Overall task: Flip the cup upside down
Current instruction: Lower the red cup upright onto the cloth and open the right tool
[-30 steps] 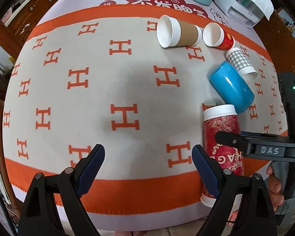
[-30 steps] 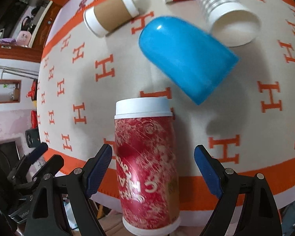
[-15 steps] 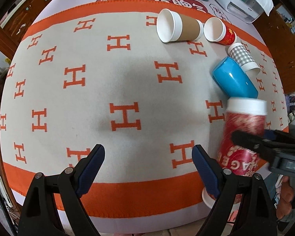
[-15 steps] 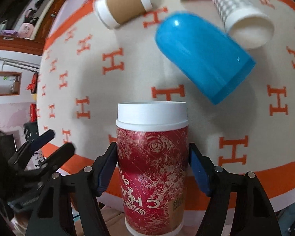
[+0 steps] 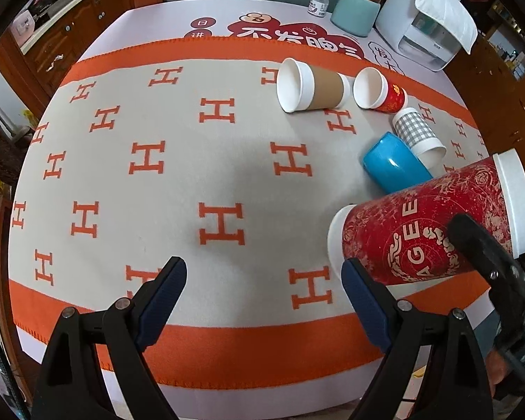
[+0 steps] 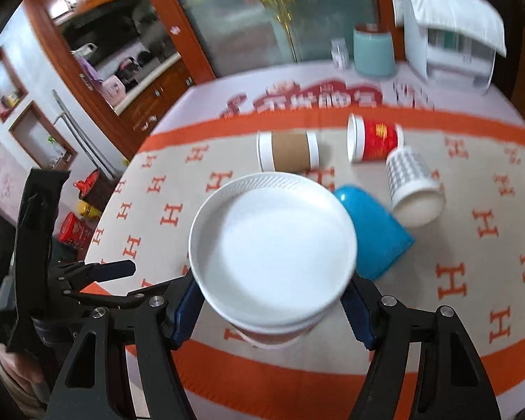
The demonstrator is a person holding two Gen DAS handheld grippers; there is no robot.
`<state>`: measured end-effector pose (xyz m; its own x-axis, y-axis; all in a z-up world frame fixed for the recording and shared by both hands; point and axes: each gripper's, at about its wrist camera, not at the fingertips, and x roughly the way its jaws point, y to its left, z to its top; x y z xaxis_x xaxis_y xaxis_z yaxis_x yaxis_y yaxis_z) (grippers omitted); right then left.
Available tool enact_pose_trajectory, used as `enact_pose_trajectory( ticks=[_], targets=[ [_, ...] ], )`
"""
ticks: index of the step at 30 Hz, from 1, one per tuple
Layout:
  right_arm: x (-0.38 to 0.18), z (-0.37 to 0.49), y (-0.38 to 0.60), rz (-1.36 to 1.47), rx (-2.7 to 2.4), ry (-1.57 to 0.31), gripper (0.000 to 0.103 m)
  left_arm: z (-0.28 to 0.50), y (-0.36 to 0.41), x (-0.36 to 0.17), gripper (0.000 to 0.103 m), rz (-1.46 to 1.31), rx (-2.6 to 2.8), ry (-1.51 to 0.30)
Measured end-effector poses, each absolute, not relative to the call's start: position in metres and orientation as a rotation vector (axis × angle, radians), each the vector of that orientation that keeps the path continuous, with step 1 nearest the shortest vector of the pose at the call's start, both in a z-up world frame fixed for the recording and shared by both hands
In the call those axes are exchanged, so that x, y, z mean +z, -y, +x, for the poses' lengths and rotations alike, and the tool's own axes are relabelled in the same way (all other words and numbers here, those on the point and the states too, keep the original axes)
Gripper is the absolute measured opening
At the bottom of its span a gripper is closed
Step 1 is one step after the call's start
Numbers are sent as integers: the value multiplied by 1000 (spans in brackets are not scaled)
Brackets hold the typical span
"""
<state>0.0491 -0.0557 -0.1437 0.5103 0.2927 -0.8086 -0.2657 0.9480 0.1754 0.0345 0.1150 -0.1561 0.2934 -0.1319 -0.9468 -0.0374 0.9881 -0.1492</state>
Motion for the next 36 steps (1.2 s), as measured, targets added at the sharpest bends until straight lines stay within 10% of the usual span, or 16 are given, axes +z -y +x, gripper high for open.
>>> enact_pose_trajectory(
  ticks=[36],
  targets=[
    [-120, -63, 90, -58, 313, -857, 82, -24, -89, -125, 97, -115, -57, -1217]
  ],
)
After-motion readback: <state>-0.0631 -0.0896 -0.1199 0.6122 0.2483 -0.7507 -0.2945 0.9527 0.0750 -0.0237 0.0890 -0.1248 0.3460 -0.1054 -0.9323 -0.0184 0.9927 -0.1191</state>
